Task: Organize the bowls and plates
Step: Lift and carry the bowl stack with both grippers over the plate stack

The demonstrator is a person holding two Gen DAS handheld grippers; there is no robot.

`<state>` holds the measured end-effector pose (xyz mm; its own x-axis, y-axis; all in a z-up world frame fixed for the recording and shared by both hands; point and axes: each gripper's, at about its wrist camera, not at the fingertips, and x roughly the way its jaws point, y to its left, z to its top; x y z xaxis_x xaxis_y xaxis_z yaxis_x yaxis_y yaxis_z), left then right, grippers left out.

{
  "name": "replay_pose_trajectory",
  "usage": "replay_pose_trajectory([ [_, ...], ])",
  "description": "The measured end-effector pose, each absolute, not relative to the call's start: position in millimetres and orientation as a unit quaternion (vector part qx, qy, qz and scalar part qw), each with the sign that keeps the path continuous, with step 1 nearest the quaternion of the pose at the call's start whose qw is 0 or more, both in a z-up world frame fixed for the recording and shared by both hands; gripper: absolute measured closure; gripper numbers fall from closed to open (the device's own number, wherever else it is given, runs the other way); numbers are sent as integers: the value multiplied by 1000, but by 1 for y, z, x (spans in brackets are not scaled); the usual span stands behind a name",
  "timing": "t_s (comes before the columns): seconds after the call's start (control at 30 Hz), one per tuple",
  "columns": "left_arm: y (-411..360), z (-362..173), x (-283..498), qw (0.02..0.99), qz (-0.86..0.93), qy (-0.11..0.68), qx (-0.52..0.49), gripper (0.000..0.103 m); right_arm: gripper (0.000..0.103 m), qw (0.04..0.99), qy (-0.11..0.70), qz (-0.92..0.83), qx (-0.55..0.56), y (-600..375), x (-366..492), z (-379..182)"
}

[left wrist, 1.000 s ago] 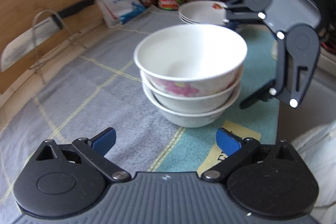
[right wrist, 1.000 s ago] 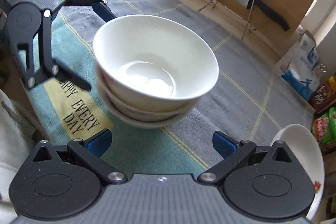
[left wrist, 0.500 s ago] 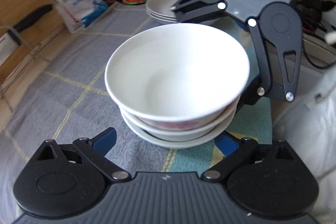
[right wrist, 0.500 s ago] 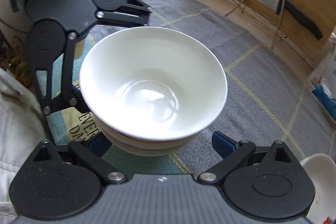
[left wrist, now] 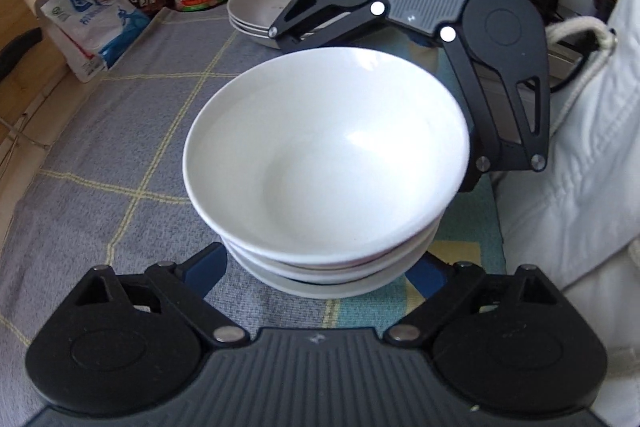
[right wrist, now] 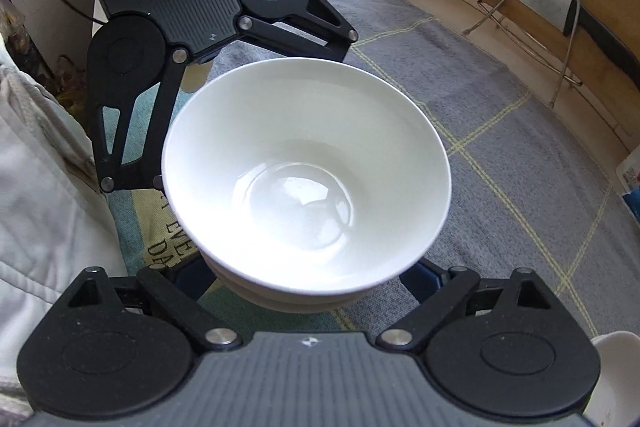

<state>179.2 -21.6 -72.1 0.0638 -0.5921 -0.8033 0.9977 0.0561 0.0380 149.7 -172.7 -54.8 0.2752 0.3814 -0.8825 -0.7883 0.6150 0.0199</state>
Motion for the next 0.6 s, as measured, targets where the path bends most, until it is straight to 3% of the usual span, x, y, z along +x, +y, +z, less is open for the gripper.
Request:
replay_pose_trajectory([
  [0.6,-21,-69,183,639,-633,307,312,15,10,764,478,381,-207,-170,152,-57],
])
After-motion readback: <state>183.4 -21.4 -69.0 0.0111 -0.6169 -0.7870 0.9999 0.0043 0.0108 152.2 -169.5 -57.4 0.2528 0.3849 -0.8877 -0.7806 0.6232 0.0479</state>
